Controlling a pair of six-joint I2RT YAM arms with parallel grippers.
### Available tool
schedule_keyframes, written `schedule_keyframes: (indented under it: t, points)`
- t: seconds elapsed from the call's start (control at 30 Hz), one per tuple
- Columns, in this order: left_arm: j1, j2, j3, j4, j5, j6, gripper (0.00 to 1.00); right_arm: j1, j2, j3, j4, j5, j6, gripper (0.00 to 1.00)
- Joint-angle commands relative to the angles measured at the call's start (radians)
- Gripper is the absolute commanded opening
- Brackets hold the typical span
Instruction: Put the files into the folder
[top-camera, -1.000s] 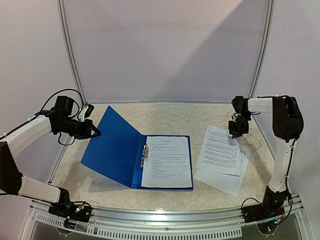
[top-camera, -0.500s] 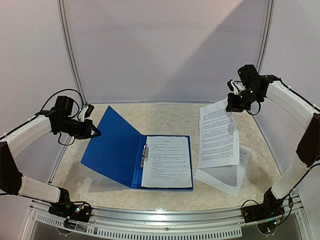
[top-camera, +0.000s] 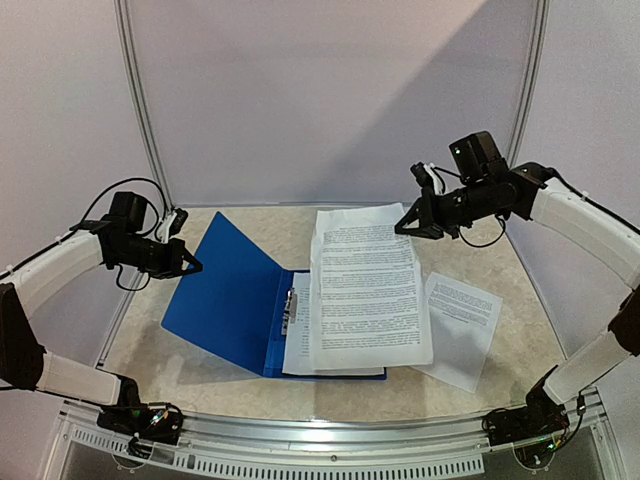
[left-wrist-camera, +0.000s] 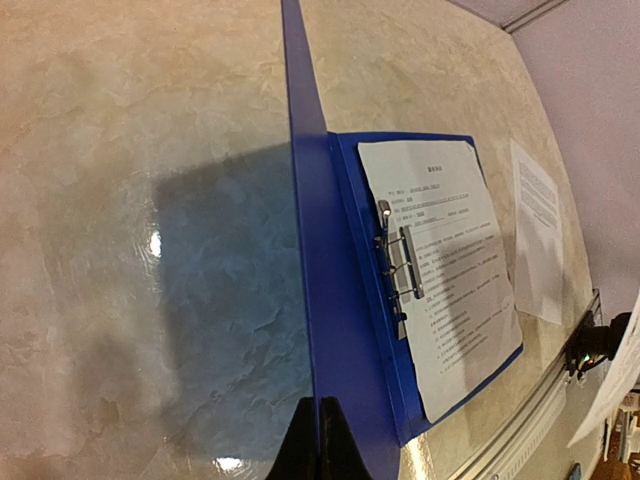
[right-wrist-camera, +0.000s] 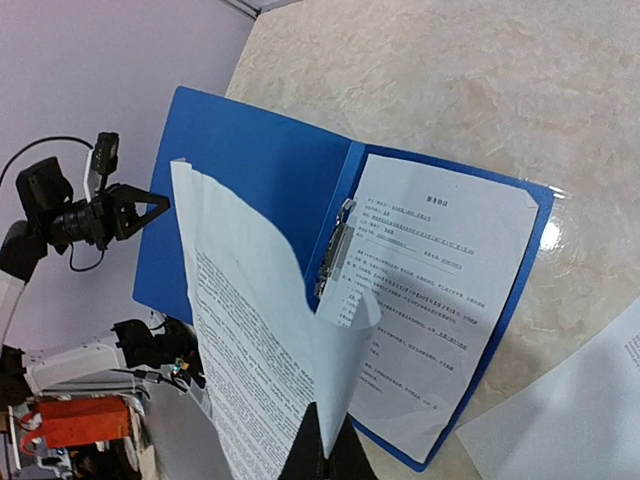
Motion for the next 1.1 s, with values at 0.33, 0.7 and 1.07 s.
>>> schedule_keyframes:
  t: [0.33, 0.7, 1.07]
  points:
    - [0.006, -0.02, -0.011, 0.003, 0.009, 0.004, 0.0, -0.005, 0.217, -0.125, 0.357, -0.13, 0.238, 0.0]
    - [0.005, -0.02, -0.01, 0.002, 0.01, 0.004, 0.0, -0.026, 0.338, -0.087, 0.339, -0.104, 0.204, 0.0]
    - [0.005, -0.017, -0.01, 0.002, 0.008, 0.005, 0.0, -0.041, 0.433, -0.051, 0.306, -0.082, 0.161, 0.0]
